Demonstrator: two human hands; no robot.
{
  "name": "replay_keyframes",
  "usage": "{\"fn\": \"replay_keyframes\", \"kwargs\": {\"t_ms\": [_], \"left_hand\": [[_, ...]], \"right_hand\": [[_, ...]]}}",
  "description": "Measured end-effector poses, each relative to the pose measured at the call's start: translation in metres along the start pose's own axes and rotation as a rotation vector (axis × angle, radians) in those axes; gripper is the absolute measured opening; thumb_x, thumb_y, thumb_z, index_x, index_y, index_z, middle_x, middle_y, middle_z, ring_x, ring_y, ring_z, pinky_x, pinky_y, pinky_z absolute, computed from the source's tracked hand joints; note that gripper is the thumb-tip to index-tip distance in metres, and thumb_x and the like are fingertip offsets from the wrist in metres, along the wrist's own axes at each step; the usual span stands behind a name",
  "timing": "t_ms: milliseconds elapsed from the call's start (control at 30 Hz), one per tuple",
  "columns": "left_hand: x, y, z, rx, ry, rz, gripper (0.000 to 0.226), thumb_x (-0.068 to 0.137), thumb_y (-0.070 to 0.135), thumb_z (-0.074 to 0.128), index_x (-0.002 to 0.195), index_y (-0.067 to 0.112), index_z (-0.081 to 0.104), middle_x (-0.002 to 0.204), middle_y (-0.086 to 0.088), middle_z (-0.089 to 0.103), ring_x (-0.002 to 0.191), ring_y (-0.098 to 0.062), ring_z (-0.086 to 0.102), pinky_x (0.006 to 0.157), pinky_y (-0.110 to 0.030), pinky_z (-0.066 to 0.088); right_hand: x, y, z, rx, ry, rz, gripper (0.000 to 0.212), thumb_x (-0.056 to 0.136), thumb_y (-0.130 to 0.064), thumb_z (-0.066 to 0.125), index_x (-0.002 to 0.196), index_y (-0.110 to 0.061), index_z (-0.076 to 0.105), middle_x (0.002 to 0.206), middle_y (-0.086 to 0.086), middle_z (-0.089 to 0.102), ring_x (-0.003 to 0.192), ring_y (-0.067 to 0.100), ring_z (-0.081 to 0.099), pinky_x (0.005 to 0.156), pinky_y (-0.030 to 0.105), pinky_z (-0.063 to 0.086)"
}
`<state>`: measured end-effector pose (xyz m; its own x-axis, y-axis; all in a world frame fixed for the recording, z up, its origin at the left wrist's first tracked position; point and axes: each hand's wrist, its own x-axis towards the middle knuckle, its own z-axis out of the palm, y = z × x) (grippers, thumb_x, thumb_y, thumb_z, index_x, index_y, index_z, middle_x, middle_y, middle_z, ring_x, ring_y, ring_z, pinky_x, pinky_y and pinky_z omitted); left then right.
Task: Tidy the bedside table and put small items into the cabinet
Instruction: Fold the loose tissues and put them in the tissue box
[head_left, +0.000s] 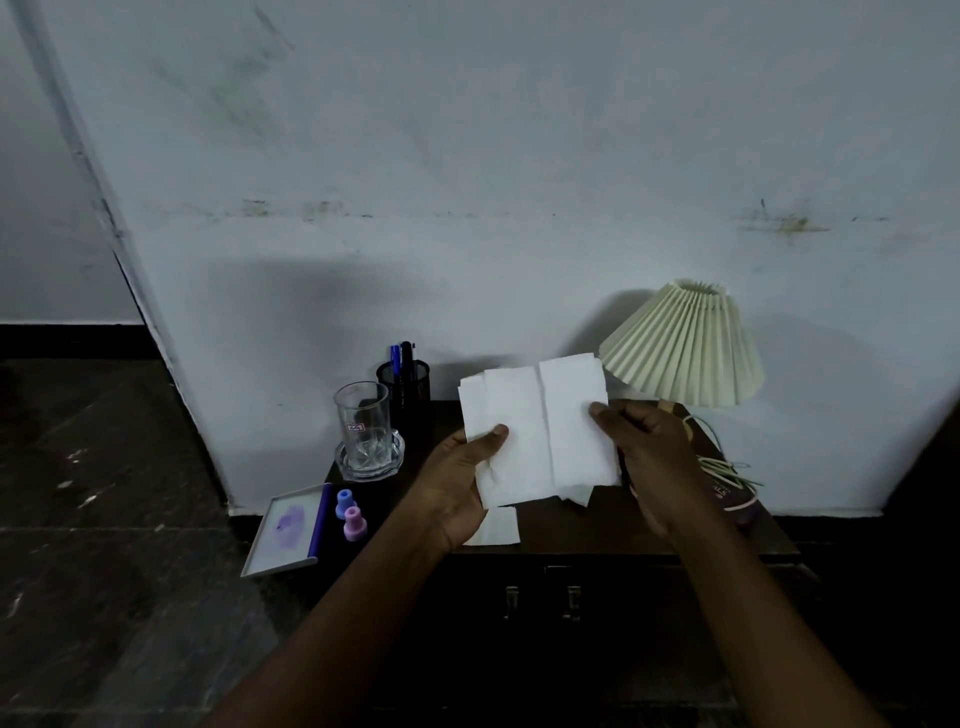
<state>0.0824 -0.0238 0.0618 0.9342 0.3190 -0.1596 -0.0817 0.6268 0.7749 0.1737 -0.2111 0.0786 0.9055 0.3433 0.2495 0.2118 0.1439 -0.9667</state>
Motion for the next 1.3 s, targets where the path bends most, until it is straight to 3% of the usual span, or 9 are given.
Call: {"fn": "replay_keyframes", "kwargs": {"t_ms": [233,367,467,567,633,733,833,1133,1300], "left_hand": [[0.001,-0.004,0.004,0.004,0.028,0.019,0.023,0.097,0.01,0.065,0.119,0.003,0.069,0.118,-0.016,0.074,0.103,-0.032,0.072,0.084,-0.056,0.06],[0.002,-0.003,0.003,-0.026,0.016,-0.01,0.023,0.101,0.026,0.061,0.116,0.01,0.069,0.107,-0.012,0.078,0.091,-0.029,0.077,0.07,-0.056,0.063],[0.004,-0.007,0.001,-0.049,0.019,-0.045,0.033,0.1,0.026,0.063,0.125,0.007,0.068,0.12,-0.016,0.074,0.11,-0.034,0.071,0.09,-0.058,0.058],[0.001,-0.013,0.005,-0.067,-0.018,-0.069,0.032,0.101,0.022,0.062,0.129,0.007,0.067,0.126,-0.015,0.072,0.117,-0.032,0.069,0.09,-0.046,0.061],[0.001,-0.018,0.007,-0.092,-0.045,-0.071,0.023,0.101,0.015,0.061,0.12,0.009,0.071,0.12,-0.014,0.075,0.103,-0.028,0.074,0.077,-0.041,0.063],[0.002,-0.022,0.009,-0.108,-0.045,-0.07,0.019,0.098,0.009,0.063,0.113,0.01,0.076,0.118,-0.015,0.075,0.096,-0.027,0.076,0.074,-0.042,0.064],[0.004,-0.021,0.009,-0.111,-0.018,-0.073,0.018,0.097,0.009,0.065,0.097,0.014,0.083,0.111,-0.012,0.078,0.093,-0.025,0.077,0.07,-0.043,0.064],[-0.002,-0.016,0.014,-0.083,0.034,-0.05,0.033,0.099,0.005,0.061,0.131,0.004,0.067,0.129,-0.017,0.069,0.097,-0.028,0.072,0.073,-0.041,0.064],[-0.004,-0.013,0.017,-0.085,0.001,-0.066,0.037,0.101,0.041,0.06,0.125,0.015,0.071,0.118,-0.009,0.076,0.098,-0.024,0.077,0.068,-0.039,0.063]], "right_hand": [[-0.002,-0.003,-0.003,-0.332,0.192,-0.165,0.018,0.096,-0.022,0.07,0.079,-0.024,0.074,0.071,-0.012,0.069,0.066,0.002,0.06,0.066,0.029,0.045],[-0.009,-0.025,0.004,0.266,-0.032,-0.025,0.021,0.095,-0.012,0.066,0.076,-0.022,0.069,0.088,0.0,0.072,0.084,0.015,0.067,0.073,0.033,0.052],[-0.018,-0.037,0.006,0.711,-0.273,0.098,0.007,0.087,-0.016,0.07,0.093,-0.017,0.072,0.106,0.005,0.075,0.099,0.022,0.072,0.088,0.039,0.059],[-0.019,-0.034,0.007,0.888,-0.351,0.203,0.042,0.083,-0.019,0.079,0.122,-0.01,0.065,0.118,0.009,0.071,0.109,0.027,0.068,0.108,0.047,0.047],[-0.015,-0.026,0.011,0.823,-0.282,0.249,0.037,0.09,-0.019,0.07,0.124,-0.009,0.06,0.118,0.013,0.066,0.108,0.03,0.065,0.111,0.051,0.042],[-0.005,-0.012,0.018,0.437,0.029,0.213,0.007,0.097,-0.013,0.063,0.098,-0.009,0.068,0.103,0.01,0.073,0.098,0.03,0.065,0.087,0.042,0.053],[0.001,0.002,0.018,0.065,0.242,0.155,0.016,0.096,-0.018,0.067,0.081,-0.017,0.071,0.083,-0.007,0.071,0.09,0.023,0.061,0.076,0.037,0.046],[-0.003,0.008,0.02,-0.187,0.273,0.04,0.007,0.094,-0.019,0.069,0.089,-0.016,0.072,0.088,0.0,0.073,0.08,0.017,0.063,0.069,0.033,0.047],[-0.013,-0.001,0.026,-0.57,0.308,-0.195,0.01,0.098,-0.019,0.063,0.1,-0.012,0.07,0.088,-0.002,0.071,0.081,0.017,0.063,0.065,0.029,0.038]]}}
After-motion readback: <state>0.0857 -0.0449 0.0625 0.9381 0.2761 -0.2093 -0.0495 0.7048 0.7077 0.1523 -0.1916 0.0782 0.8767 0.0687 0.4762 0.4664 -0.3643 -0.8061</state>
